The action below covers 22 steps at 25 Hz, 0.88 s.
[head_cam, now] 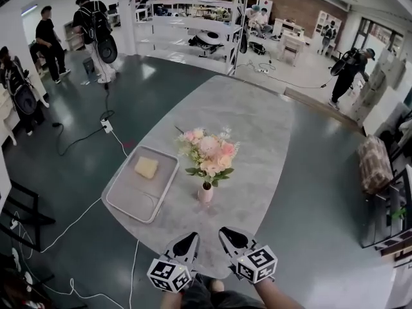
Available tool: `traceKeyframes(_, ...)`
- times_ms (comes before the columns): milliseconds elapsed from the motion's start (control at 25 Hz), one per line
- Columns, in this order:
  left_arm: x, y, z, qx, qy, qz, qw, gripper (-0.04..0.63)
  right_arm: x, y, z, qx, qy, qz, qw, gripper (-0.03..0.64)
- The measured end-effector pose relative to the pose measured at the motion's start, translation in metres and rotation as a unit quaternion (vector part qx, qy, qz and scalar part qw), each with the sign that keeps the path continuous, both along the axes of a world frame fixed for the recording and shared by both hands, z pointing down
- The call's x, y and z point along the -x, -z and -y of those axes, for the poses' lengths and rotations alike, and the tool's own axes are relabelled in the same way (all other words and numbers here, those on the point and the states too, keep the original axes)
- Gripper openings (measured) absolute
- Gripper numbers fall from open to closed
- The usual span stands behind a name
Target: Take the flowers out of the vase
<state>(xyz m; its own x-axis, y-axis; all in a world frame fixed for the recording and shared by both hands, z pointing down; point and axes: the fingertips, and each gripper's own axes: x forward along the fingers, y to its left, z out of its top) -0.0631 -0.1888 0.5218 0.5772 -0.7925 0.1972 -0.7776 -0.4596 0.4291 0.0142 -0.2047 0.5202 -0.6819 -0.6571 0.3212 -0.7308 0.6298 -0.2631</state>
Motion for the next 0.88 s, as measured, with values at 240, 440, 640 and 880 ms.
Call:
traceKeyframes(240, -0.004, -0.011, 0.034, 0.005, -0.029, 0.014, 0.9995, 0.018, 0.011, 0.001, 0.041, -0.018, -0.008, -0.035, 0.999, 0.023)
traceKeyframes(440, -0.001, -0.032, 0.052, 0.001, -0.040, 0.015, 0.9991, 0.018, 0.015, -0.006, 0.068, -0.036, -0.029, -0.046, 0.998, 0.025)
traceKeyframes(640, 0.002, -0.037, 0.071, -0.001, -0.038, 0.013, 0.9992, 0.018, 0.015, 0.002, 0.094, -0.047, -0.049, -0.039, 0.997, 0.032)
traceKeyframes(880, 0.001, -0.043, 0.080, 0.001, -0.036, 0.009, 0.9993, 0.018, 0.023, 0.003, 0.115, -0.050, -0.067, -0.021, 0.996, 0.133)
